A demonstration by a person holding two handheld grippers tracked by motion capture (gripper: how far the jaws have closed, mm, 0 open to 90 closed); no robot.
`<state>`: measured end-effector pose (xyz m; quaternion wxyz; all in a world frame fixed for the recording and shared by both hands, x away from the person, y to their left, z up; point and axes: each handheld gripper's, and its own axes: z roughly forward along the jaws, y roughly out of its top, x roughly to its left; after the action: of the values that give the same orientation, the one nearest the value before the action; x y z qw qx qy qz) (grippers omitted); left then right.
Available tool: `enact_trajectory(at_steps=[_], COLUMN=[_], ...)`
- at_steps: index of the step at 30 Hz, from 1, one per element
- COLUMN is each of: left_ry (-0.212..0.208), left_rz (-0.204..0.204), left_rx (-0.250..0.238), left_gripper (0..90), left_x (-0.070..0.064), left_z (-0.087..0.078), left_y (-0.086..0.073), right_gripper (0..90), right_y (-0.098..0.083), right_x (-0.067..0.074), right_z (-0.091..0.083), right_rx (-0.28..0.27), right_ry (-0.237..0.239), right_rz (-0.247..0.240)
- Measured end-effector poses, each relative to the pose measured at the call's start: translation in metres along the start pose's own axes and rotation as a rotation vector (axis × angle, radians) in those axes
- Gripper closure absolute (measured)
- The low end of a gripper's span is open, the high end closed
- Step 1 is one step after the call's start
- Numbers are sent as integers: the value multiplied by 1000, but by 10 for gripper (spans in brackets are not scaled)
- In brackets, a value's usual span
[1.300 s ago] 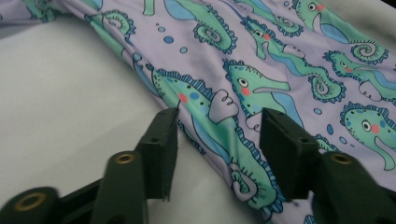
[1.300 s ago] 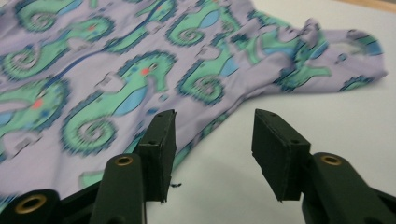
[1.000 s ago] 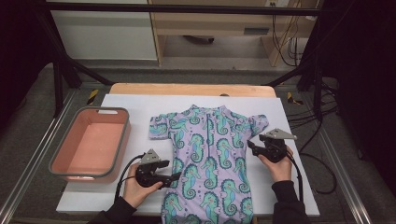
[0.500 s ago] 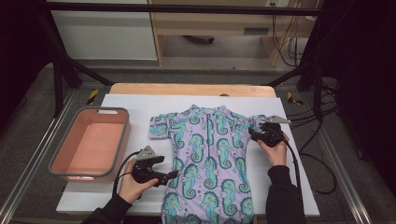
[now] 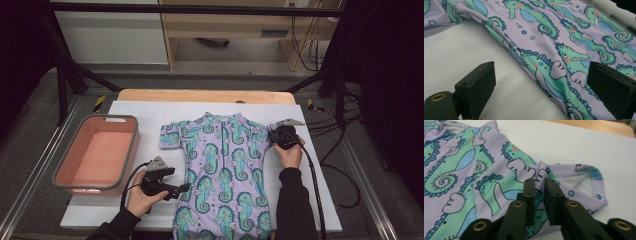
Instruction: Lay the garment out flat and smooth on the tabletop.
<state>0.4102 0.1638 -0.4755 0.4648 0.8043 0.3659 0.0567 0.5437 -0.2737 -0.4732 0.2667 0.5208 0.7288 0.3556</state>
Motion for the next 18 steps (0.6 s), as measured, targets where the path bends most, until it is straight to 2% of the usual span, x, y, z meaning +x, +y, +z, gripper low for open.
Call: enact_trajectory(at_steps=[1,4,8,9,14,17,18], left_ry=[0,4,8,7,6,7,5], left_rz=[0,-4,-3,-1,4,6,5], left_rx=[0,-1,-3,-2,0,-3,-4], left_gripper=[85,85,85,85,85,85,85], left_x=[0,1,0,0,-2,-2,-2], left_z=[-1,-1,-1,-2,-1,-1,-1], left_y=[0,0,0,0,0,1,1], right_gripper=[900,900,900,900,897,850,828], right_y=[-1,-2,-8,-13,-30,-37,-38], right_x=[0,-1,-8,-11,-8,-4,-3], right_z=[-4,-11,-29,-39,-56,-65,-69], right_rx=[25,36,45,36,45,87,82], right_ry=[7,1,-13,-18,-23,-68,-92], right_rz=[-22,-28,-3,25,45,65,61])
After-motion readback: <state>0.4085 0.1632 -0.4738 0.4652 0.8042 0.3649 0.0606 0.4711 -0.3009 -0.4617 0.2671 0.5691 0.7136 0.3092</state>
